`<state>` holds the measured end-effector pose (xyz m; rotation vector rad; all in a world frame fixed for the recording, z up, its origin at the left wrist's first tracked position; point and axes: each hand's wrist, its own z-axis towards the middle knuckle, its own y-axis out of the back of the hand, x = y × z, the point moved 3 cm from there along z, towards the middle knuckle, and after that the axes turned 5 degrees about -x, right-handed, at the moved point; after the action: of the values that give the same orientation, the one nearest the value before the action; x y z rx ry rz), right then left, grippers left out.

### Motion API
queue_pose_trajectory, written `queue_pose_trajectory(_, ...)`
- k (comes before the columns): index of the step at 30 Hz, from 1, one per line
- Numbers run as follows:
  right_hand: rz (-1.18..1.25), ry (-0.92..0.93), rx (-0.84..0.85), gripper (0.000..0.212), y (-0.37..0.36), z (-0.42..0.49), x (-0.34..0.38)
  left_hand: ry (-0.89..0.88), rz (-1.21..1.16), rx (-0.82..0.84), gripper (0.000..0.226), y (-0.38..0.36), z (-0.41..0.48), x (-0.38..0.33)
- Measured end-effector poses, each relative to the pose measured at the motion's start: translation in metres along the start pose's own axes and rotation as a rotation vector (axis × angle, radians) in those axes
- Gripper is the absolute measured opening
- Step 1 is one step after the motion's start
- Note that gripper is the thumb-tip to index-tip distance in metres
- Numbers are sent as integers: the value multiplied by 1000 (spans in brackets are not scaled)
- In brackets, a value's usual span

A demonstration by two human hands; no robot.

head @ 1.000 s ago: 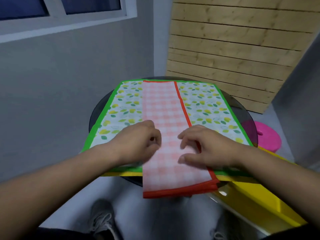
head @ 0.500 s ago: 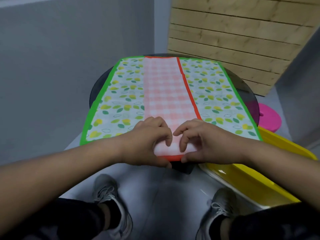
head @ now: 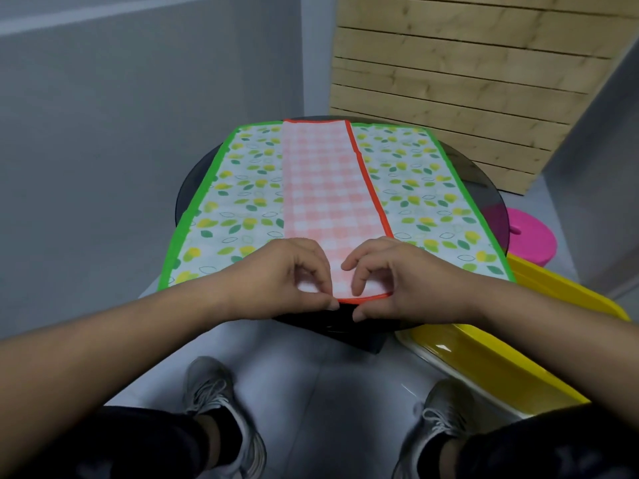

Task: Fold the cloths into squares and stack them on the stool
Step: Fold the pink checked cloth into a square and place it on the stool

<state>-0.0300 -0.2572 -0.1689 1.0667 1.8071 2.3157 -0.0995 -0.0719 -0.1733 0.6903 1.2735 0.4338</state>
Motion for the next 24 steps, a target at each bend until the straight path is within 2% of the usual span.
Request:
queue_pose_trajectory(4, 147, -80, 15, 19, 17, 6, 0, 104, -118, -14, 11, 17, 10, -7)
queue_pose_trajectory(8, 251, -99, -8, 9, 51, 17, 0, 99, -249, -111, 10, 42, 27, -22)
queue_pose_trajectory(10, 332, -121, -44, 8, 69, 26, -7, 87, -279, -194, 11, 58, 38, -26)
queue_pose_trajectory(13, 416, -194, -189, 15, 89, 44, -31, 83, -318, -360, 13, 83, 62, -23)
queue_pose_trajectory(15, 608, -259, -284, 28, 94, 59, -48, 95, -341, -506, 17, 97, 82, -15)
queue_pose_trajectory(17, 764, -336, -340, 31, 89, 74, -63, 118, -366, -638, 20, 104, 100, -6)
queue_pose_trajectory(22, 647, -491, -296, 24, 62, 105, -94, 246, -382, -831, 8, 102, 139, 25)
queue_pose_trajectory(24, 560, -536, -286, 26, 51, 114, -107, 410, -426, -851, 34, 95, 146, 46)
